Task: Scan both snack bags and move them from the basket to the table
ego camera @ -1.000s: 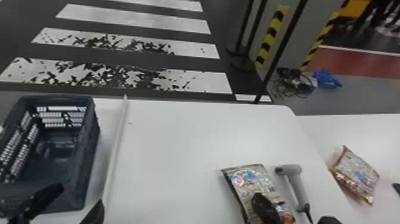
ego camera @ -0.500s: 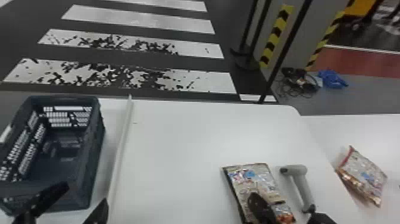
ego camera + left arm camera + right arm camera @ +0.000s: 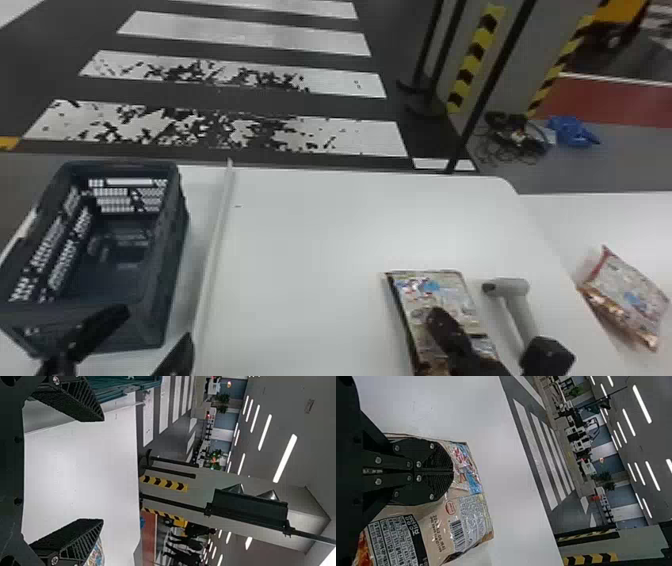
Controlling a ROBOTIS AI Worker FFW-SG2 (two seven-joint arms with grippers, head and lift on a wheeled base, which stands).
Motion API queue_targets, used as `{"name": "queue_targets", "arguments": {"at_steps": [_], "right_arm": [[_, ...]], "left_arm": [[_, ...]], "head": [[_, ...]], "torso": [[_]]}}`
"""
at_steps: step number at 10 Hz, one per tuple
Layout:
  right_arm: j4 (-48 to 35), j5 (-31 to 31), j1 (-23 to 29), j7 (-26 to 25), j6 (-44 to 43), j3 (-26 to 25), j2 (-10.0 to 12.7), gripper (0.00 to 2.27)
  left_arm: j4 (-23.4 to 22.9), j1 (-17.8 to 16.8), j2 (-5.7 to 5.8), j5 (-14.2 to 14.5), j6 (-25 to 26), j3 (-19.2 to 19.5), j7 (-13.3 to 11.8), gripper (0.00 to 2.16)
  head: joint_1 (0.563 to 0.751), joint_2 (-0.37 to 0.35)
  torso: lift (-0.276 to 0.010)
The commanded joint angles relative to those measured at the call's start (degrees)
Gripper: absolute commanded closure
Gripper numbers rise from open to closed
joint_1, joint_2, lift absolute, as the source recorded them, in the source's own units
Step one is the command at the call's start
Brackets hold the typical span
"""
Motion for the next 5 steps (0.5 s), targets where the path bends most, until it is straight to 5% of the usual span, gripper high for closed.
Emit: {"name": "queue_targets", "arguments": {"at_steps": [1, 5], "right_arm": [[0.04, -0.48, -0.56, -0.08, 1.01, -0.44, 0.14, 2.25], [-11.21, -5.05, 6.12, 0.09, 2.77, -2.64, 0.14, 2.25]], "left_arm": [[-0.08, 0.11, 0.01, 0.0, 0.0, 0.01, 0.0, 0.09], [-0.08, -0.15, -0.26, -0.09, 0.0, -0.16, 0.0, 0.09]], "head": [[0.695, -0.183], [0.695, -0.19]], "torso": [[-0.098], [-0.098]]}}
